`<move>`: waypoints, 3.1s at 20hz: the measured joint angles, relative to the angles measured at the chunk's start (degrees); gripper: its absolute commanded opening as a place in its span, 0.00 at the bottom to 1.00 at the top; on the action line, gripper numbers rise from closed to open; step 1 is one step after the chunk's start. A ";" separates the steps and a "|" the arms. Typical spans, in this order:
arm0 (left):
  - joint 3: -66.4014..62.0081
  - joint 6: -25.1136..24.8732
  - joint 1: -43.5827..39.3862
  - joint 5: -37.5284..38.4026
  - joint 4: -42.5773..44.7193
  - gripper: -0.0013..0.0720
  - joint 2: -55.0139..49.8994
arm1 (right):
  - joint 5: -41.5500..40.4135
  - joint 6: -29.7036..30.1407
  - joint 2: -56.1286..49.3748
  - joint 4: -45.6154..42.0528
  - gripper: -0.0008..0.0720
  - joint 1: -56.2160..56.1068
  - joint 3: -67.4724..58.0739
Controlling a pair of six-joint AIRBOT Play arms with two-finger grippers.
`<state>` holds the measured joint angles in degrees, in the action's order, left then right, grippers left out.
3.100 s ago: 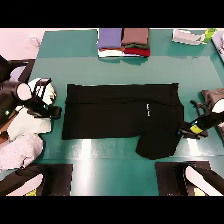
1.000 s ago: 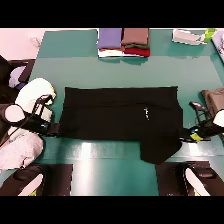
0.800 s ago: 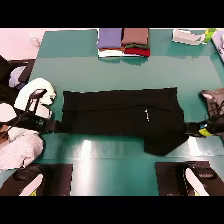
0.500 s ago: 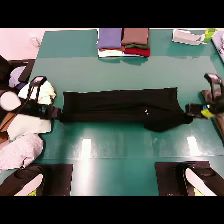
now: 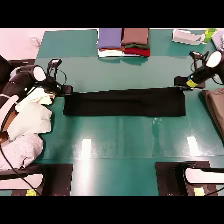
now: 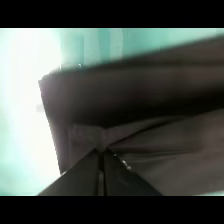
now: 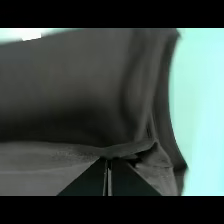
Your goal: Fold the shirts.
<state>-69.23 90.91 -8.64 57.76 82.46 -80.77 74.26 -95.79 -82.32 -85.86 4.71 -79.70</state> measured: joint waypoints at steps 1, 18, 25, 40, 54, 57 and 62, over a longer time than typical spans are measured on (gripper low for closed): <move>-0.50 0.00 0.00 -0.76 0.00 0.06 -0.94 | -0.15 0.35 -2.12 0.83 0.04 0.00 -1.97; -11.21 0.00 -0.79 10.01 -2.69 0.07 -3.02 | 0.87 5.92 -8.28 6.86 0.91 9.86 -3.48; -11.69 -1.22 -5.35 7.43 -5.35 0.07 -3.06 | -6.16 7.48 -8.22 11.32 0.91 10.97 5.84; -11.96 -0.46 -13.03 0.15 -8.24 0.06 -6.21 | -0.70 9.03 -6.71 9.31 0.03 6.62 4.44; -27.43 -0.61 -29.75 -7.54 -17.11 0.06 -28.72 | 12.55 2.62 8.63 9.84 0.03 -8.37 -17.05; -28.15 -0.79 -30.40 -7.30 -17.86 0.06 -30.14 | 13.09 0.76 8.13 9.94 0.03 -12.61 -21.86; -29.22 -0.87 -29.44 -5.42 -17.40 0.06 -29.83 | 13.73 -1.51 4.74 9.81 0.03 -18.36 -28.37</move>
<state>-98.45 90.04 -38.09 52.34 65.06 -110.61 87.99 -97.30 -77.58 -76.05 -13.65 -108.07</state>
